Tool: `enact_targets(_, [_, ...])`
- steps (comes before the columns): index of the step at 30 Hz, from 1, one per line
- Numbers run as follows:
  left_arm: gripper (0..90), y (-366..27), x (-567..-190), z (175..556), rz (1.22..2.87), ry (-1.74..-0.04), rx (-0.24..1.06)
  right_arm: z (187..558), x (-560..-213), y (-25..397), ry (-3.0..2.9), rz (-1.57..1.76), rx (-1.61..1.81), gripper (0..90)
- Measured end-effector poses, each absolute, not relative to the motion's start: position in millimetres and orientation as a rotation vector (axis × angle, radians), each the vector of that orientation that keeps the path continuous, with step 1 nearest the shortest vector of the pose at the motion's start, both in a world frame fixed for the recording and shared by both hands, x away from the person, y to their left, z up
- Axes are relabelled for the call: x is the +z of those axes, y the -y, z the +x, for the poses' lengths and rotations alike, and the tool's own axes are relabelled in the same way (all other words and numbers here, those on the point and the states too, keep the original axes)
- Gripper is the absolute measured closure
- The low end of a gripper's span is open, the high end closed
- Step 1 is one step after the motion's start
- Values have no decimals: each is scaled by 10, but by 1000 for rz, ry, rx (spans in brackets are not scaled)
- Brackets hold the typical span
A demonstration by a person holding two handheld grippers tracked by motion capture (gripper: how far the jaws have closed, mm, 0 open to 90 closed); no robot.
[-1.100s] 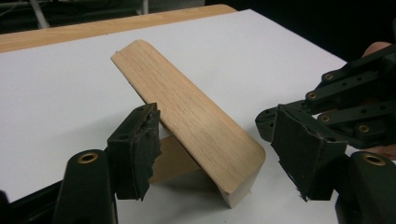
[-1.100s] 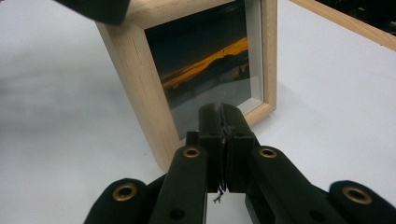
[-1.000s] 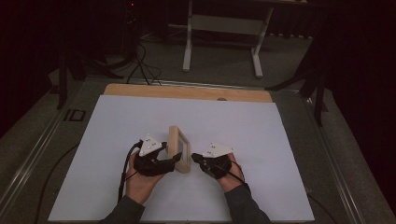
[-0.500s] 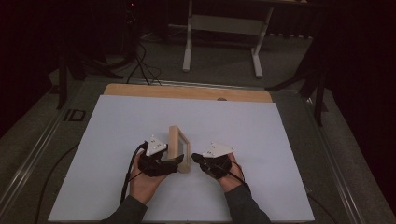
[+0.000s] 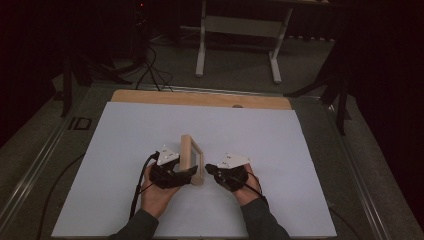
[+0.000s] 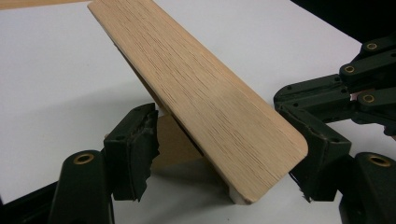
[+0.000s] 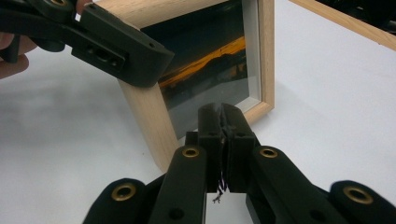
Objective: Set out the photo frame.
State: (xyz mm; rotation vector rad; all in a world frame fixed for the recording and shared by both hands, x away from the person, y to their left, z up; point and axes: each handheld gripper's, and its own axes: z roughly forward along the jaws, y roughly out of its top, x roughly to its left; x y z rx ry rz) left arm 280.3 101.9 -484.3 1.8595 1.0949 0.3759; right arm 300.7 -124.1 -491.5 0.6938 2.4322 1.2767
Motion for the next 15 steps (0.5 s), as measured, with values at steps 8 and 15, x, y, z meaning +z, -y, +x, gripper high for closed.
enact_targets(8, [323,-1007,-4850,2808,1864,-1095,374,3008,-4911,1249,-2430,698,1278,870])
enact_targets(15, [346,-1006,-4849,2809,1864,-1093,366,3008,-4909,1249,-2429,700,1279,868])
